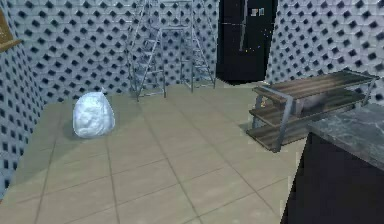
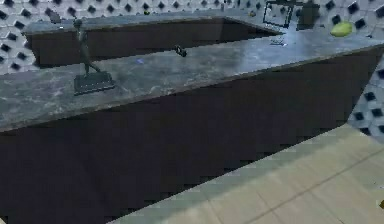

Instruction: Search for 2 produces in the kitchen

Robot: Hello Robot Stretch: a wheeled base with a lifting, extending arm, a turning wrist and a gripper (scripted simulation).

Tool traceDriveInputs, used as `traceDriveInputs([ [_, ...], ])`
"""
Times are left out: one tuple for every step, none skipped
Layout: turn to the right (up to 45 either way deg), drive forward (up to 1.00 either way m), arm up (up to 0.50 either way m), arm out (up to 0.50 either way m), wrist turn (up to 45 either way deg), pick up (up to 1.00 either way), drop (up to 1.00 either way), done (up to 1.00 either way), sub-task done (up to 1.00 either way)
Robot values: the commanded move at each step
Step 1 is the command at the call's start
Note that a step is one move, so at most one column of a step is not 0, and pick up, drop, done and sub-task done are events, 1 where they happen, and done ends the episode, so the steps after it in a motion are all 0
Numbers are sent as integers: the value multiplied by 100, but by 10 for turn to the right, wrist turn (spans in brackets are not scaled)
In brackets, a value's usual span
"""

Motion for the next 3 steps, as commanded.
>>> traceDriveInputs([
  [0, 90, 0, 0, 0, 0, 0, 0, 0],
  [270, 0, 0, 0, 0, 0, 0, 0, 0],
  [0, 35, 0, 0, 0, 0, 0, 0, 0],
])
